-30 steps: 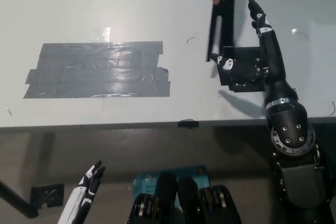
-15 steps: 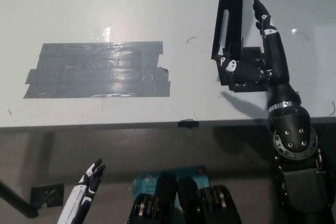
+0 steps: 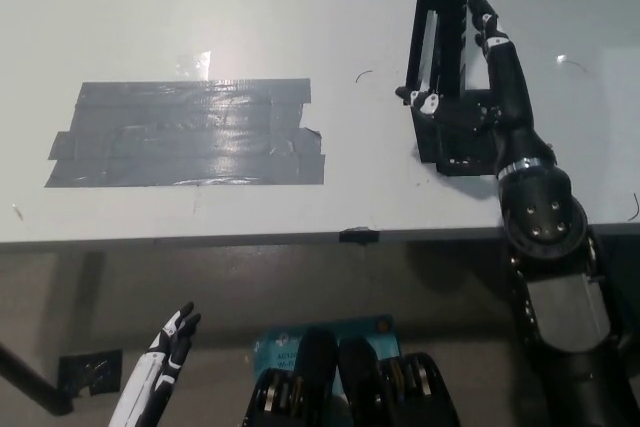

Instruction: A person hands a stapler to the robot and the robot grabs it with its right hand and places it on the desk infront of it

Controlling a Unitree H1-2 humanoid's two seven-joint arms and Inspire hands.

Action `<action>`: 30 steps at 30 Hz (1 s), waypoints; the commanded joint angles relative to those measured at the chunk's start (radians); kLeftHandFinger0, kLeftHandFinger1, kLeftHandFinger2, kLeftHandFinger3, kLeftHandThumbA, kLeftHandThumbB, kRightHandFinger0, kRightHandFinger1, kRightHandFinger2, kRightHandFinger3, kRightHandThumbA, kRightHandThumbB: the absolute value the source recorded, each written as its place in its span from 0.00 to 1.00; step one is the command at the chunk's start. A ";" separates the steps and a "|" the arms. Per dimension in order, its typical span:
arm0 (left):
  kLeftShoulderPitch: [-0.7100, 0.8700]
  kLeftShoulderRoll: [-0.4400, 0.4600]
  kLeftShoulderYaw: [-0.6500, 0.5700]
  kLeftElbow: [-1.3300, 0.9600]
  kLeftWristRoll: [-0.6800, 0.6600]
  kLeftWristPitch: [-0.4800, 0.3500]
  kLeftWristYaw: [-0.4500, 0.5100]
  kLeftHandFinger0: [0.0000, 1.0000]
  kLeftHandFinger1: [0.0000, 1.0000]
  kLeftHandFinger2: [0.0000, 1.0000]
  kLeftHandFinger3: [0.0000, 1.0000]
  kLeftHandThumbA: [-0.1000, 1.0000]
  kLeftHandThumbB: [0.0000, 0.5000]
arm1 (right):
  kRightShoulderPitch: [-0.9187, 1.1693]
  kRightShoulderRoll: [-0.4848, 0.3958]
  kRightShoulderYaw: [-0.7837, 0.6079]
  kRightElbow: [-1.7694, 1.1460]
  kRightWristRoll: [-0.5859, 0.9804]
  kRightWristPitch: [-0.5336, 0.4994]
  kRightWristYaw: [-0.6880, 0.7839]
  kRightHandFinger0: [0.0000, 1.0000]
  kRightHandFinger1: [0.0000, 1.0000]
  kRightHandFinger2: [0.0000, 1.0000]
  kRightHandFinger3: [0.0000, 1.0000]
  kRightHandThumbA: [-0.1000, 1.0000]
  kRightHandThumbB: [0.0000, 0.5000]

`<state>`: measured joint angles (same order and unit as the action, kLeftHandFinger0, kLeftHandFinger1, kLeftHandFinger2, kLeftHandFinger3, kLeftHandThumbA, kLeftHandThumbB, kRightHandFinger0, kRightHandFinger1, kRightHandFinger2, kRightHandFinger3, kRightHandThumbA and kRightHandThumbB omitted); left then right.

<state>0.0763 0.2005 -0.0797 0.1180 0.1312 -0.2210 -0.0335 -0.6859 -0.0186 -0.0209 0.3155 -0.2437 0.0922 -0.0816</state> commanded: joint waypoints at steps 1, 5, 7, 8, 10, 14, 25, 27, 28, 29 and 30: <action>-0.007 0.004 0.010 -0.009 -0.006 -0.039 -0.004 1.00 1.00 1.00 1.00 1.00 1.00 | -0.091 -0.020 -0.012 0.055 0.020 -0.006 -0.021 1.00 1.00 1.00 1.00 1.00 0.71; -0.006 0.003 0.012 -0.005 -0.012 -0.049 -0.003 1.00 1.00 1.00 1.00 1.00 1.00 | -0.116 -0.026 -0.011 0.086 0.021 -0.006 -0.018 1.00 1.00 1.00 1.00 1.00 0.72; -0.002 0.004 0.012 -0.009 -0.010 -0.049 -0.004 1.00 1.00 1.00 1.00 1.00 1.00 | -0.134 -0.025 -0.012 0.105 0.028 -0.010 -0.018 1.00 1.00 1.00 1.00 1.00 0.71; -0.001 0.003 0.012 -0.010 -0.012 -0.045 -0.005 1.00 1.00 1.00 1.00 1.00 1.00 | -0.141 -0.026 -0.012 0.115 0.031 -0.014 -0.017 1.00 1.00 1.00 1.00 1.00 0.70; -0.001 0.005 0.013 -0.008 -0.010 -0.045 -0.004 1.00 1.00 1.00 1.00 1.00 1.00 | -0.166 -0.022 -0.019 0.140 0.056 -0.025 -0.006 1.00 1.00 1.00 1.00 1.00 0.67; -0.002 0.003 0.013 -0.007 -0.004 -0.046 0.001 1.00 1.00 1.00 1.00 1.00 1.00 | -0.206 -0.013 -0.040 0.190 0.114 -0.059 0.017 1.00 1.00 1.00 1.00 0.93 0.70; -0.003 0.007 0.014 -0.012 -0.004 -0.049 -0.002 1.00 1.00 1.00 1.00 1.00 1.00 | -0.257 -0.040 0.028 0.301 0.058 -0.146 -0.002 0.03 0.48 0.80 0.70 0.00 0.45; -0.002 0.006 0.015 -0.018 -0.006 -0.042 -0.003 1.00 1.00 1.00 1.00 1.00 1.00 | -0.250 -0.041 0.029 0.301 0.061 -0.139 -0.008 0.07 0.54 0.86 0.81 0.00 0.44; -0.001 0.006 0.015 -0.019 -0.005 -0.041 -0.002 1.00 1.00 1.00 1.00 1.00 1.00 | -0.248 -0.042 0.027 0.302 0.068 -0.140 -0.007 0.08 0.56 0.88 0.85 0.00 0.41; -0.003 0.007 0.015 -0.018 -0.004 -0.041 -0.003 1.00 1.00 1.00 1.00 1.00 1.00 | -0.246 -0.042 0.024 0.303 0.075 -0.145 -0.006 0.08 0.56 0.89 0.86 0.00 0.42; -0.004 0.008 0.015 -0.019 -0.006 -0.040 -0.006 1.00 1.00 1.00 1.00 1.00 1.00 | -0.241 -0.042 0.019 0.300 0.083 -0.142 -0.006 0.09 0.57 0.89 0.86 0.00 0.41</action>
<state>0.0762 0.2007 -0.0752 0.1185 0.1305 -0.2242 -0.0334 -0.8756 -0.0475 0.0011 0.6276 -0.1739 0.0084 -0.0746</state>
